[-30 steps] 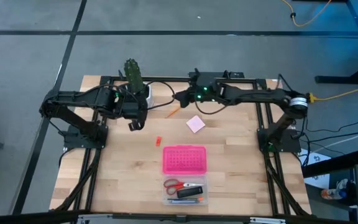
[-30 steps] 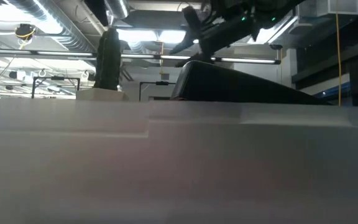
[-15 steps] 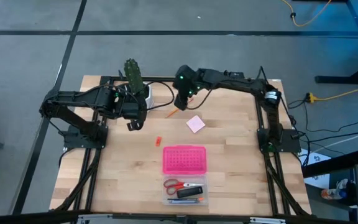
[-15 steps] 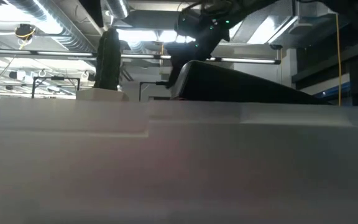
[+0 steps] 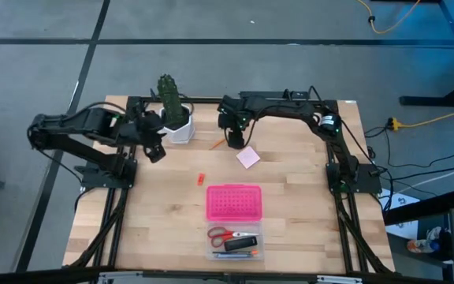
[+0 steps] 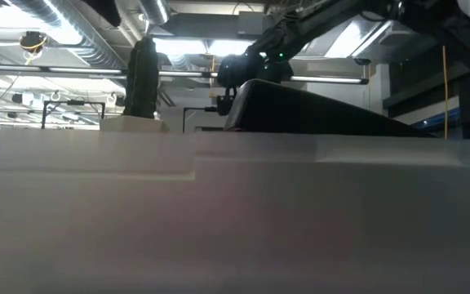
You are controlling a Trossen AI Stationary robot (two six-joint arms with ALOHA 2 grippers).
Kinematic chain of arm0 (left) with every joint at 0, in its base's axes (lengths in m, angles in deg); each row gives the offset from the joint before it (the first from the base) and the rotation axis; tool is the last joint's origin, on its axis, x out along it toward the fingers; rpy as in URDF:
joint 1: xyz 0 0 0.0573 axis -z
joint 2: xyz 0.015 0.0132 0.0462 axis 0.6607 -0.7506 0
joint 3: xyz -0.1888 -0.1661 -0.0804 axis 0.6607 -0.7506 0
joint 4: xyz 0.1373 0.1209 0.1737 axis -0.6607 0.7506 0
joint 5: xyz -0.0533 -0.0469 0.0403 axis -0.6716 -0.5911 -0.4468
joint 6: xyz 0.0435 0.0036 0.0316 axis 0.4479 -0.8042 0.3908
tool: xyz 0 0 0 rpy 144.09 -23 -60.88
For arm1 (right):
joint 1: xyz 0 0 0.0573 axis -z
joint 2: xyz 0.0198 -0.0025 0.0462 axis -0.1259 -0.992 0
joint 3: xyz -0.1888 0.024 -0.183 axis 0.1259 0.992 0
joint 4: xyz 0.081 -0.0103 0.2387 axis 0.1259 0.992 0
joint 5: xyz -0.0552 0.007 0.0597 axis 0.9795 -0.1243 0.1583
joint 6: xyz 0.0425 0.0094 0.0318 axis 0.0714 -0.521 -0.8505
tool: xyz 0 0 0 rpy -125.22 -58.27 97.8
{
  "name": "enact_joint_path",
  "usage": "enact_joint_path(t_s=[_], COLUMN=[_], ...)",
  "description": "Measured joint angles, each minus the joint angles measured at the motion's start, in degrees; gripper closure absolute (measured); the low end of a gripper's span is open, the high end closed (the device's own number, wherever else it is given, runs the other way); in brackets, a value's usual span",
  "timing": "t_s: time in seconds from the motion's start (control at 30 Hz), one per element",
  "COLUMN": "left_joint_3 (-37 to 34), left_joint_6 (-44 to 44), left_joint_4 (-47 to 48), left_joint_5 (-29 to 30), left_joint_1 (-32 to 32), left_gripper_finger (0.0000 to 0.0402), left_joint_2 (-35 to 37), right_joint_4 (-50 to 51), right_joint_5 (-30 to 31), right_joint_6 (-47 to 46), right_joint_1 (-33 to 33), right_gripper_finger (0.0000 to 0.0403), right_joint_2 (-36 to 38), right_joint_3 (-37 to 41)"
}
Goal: Pack school essentials
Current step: Put the yellow pencil into the pencil case
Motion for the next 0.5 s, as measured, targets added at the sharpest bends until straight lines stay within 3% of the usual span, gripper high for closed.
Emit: enact_joint_path(t_s=[0.23, 0.5], left_joint_3=[-11.05, -14.49], left_joint_6=[-6.37, -6.27], left_joint_4=[-6.69, -10.55], left_joint_5=[-0.09, -0.09], left_joint_1=[0.0, 0.0], left_gripper_finger=[0.0297, 0.0297], left_joint_2=[8.3, 9.72], right_joint_4=[0.77, 4.02], right_joint_5=[0.53, 3.7], right_joint_6=[8.06, 9.02], right_joint_1=[0.18, 3.0], right_gripper_finger=[0.0231, 0.0231], right_joint_2=[-0.64, -0.67], right_joint_3=[0.0, 0.02])
